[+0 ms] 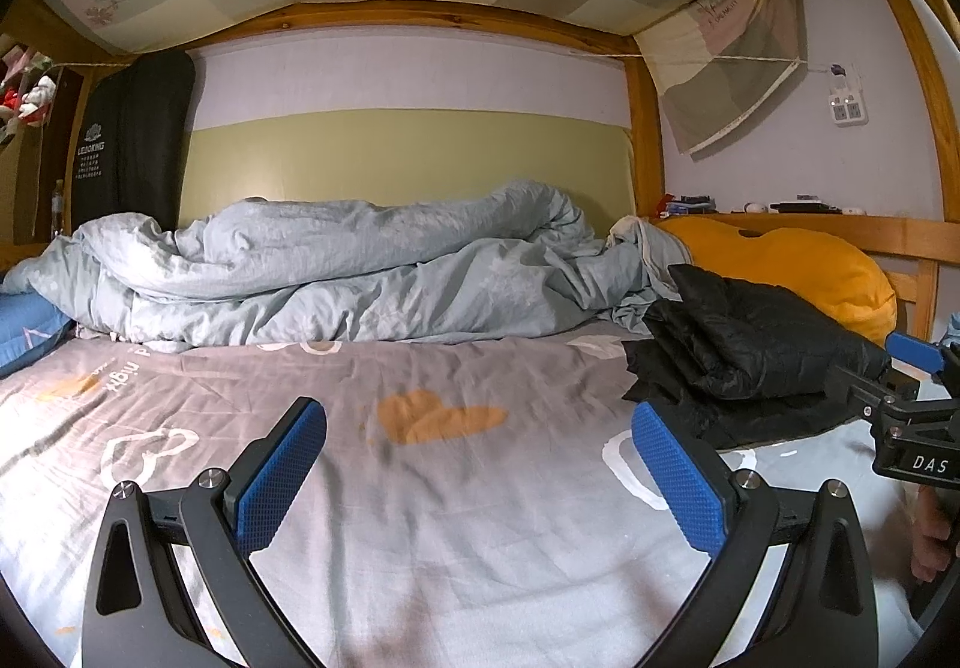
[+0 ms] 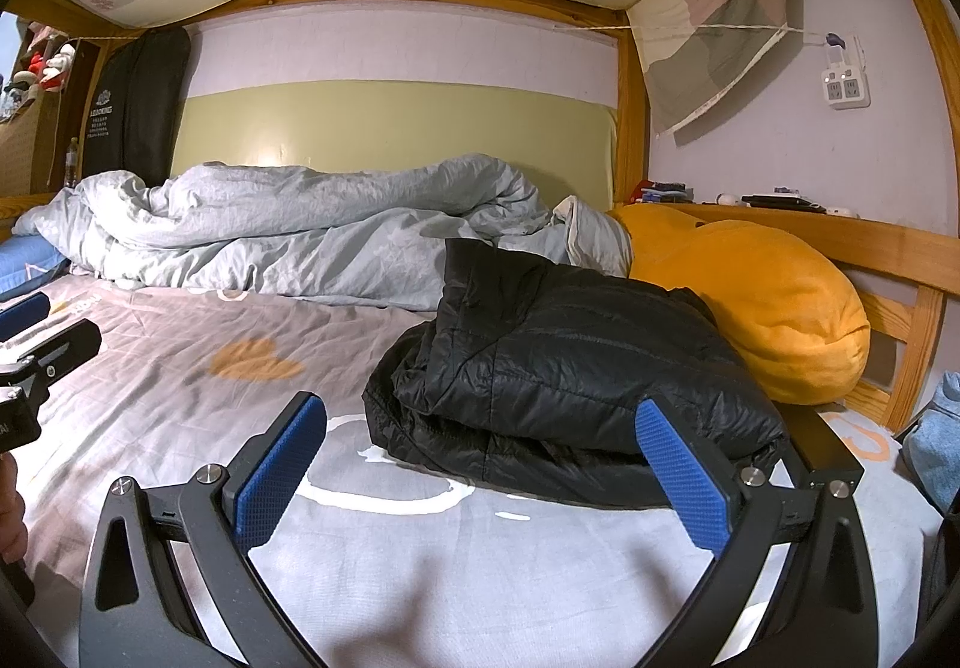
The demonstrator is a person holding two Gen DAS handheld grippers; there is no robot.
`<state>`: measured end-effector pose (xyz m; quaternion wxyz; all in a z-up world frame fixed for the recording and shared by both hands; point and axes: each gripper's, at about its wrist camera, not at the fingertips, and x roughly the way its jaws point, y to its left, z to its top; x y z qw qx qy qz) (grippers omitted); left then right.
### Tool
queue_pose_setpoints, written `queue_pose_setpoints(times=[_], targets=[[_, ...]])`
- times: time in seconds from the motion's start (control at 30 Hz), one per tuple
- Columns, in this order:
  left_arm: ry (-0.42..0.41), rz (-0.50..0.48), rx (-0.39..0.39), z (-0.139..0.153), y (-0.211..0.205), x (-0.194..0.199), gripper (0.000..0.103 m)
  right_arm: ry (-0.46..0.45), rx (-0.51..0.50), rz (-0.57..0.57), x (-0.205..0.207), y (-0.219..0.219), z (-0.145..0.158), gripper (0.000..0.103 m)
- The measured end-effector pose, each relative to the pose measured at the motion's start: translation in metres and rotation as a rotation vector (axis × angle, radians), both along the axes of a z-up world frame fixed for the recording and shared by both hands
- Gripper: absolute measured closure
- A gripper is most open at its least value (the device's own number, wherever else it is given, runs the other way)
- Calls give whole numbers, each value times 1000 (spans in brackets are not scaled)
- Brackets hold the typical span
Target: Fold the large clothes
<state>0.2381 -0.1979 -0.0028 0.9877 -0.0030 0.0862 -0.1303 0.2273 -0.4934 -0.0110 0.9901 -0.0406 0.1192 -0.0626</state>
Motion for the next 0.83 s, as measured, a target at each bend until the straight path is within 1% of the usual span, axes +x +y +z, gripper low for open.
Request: queue_pose_setpoints(times=[0.3, 0.53, 0.83], targets=[[1, -1, 4, -1, 0, -1, 0, -1, 0, 0, 0, 0, 0, 0], [-13, 1, 14, -2, -1, -2, 0, -1, 1, -1, 0, 1, 0, 0], [-2, -3, 9, -4, -2, -4, 0, 7, 4, 4, 1, 1, 0, 0]])
